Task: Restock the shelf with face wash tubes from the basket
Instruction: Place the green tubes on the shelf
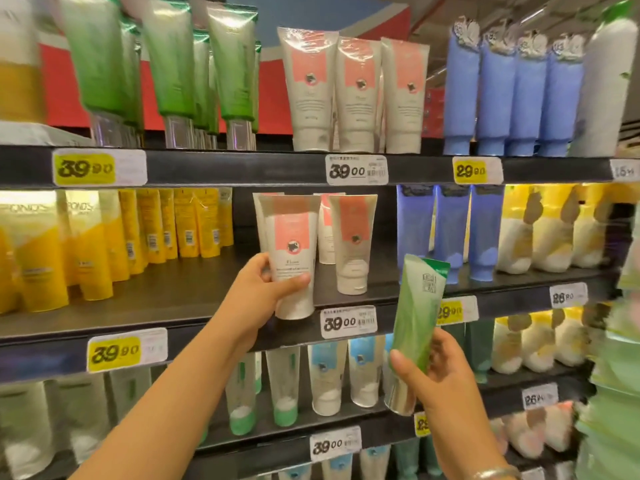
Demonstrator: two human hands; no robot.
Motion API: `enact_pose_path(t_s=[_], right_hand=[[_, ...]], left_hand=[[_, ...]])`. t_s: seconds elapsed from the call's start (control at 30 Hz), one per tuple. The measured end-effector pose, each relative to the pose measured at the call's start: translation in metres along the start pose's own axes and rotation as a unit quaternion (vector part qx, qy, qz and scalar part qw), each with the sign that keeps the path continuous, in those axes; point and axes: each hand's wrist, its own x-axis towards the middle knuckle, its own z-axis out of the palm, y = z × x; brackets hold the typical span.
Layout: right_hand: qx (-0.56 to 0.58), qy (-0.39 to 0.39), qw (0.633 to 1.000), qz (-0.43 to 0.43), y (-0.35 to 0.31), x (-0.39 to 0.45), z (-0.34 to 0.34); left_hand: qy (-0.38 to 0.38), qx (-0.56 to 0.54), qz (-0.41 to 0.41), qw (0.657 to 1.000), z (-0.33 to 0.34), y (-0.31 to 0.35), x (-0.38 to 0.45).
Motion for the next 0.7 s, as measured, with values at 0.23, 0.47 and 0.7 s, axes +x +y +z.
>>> enact_pose_path(t_s=[0.23,0.47,0.7], right_hand=[[-0.017,-0.026,0.999,-0.008,-0.002,0.024,0.003],[-0.016,-0.043,0.999,-0.020,-0.004,0.037,0.009],[-0.014,-0.060,0.998,-0.019,-0.005,0.044,0.011]], left_hand=[[0.014,-0.006,-0.003,1.000,0.010,-0.012,0.036],[0.004,0.021,-0.008,1.000,0.018,-0.015,0.047],[-0.002,0.028,-0.020,0.999,0.021,-0.016,0.050]])
